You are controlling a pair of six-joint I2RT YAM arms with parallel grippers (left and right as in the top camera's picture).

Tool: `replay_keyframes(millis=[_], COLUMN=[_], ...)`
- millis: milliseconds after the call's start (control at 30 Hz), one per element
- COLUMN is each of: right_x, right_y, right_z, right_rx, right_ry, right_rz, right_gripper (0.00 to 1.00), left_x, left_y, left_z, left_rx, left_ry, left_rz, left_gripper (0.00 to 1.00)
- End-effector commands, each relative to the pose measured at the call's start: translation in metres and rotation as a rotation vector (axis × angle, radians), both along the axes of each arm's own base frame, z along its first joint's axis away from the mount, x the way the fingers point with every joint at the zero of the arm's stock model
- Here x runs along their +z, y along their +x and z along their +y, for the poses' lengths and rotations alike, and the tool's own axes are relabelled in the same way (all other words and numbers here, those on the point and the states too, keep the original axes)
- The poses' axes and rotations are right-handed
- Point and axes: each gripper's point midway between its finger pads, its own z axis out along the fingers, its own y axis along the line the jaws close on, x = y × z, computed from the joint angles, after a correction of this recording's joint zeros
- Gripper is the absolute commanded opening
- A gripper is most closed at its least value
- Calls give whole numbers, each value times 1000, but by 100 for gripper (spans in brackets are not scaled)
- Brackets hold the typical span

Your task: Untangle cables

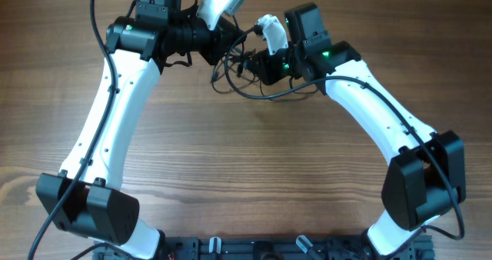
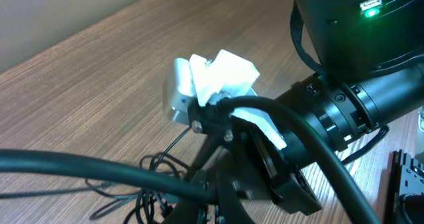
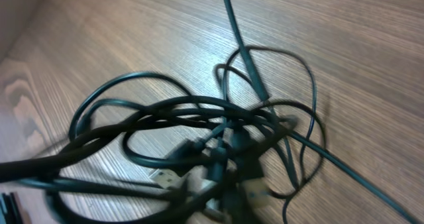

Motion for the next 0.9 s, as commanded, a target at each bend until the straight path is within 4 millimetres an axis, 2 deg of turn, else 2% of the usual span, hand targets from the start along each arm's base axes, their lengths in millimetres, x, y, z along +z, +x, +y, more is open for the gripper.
replay_keyframes(millis=[0, 133, 333, 633, 867], right_x=[-13, -24, -36, -43, -42], right_y=[24, 37, 43, 47, 51], right_z=[-23, -62, -126, -195, -237], right_rx=[-256, -481, -748, -895, -996], right_ry=[-77, -180, -269, -314, -364], right_rz=[45, 62, 127, 185, 171], right_gripper=[4, 4, 4, 4, 4], left_x=[22, 18, 13, 14, 14], left_y=[1, 7, 16, 31, 34], left_z=[5, 12, 28, 65, 73], left_rx=[34, 73, 135, 221, 239], left_ry=[7, 46, 91, 92, 91], left_rz=[-59, -68, -77, -74, -75], left_gripper=[4, 4, 4, 4, 4])
